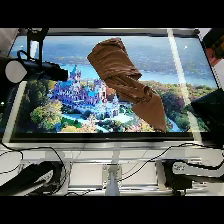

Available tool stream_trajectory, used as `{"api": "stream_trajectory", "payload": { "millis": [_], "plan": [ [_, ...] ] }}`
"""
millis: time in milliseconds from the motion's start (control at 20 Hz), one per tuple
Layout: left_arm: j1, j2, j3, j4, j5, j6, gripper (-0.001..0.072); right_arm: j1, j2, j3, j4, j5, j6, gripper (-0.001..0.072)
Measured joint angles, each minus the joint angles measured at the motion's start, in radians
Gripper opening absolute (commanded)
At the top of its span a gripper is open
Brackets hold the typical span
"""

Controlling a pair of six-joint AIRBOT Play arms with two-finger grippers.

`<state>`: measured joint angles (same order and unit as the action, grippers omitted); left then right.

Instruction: Fold the clothes and pants, and hang the long-sleeved shirts on hangers.

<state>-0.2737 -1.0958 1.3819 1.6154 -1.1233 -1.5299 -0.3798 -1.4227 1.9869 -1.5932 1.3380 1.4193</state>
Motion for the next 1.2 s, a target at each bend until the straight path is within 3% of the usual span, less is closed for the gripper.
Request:
{"api": "stream_trajectory", "payload": {
  "millis": [900, 1200],
  "plan": [
    [0.000, -0.003, 0.000, -0.001, 0.002, -0.003, 0.0046, 0.000, 0.000, 0.000, 0.000, 0.000, 0.000, 0.0013],
    [0.002, -0.113, -0.003, -0.021, 0.074, -0.093, 0.0053, 0.000, 0.000, 0.000, 0.000, 0.000, 0.000, 0.0013]
  ]
}}
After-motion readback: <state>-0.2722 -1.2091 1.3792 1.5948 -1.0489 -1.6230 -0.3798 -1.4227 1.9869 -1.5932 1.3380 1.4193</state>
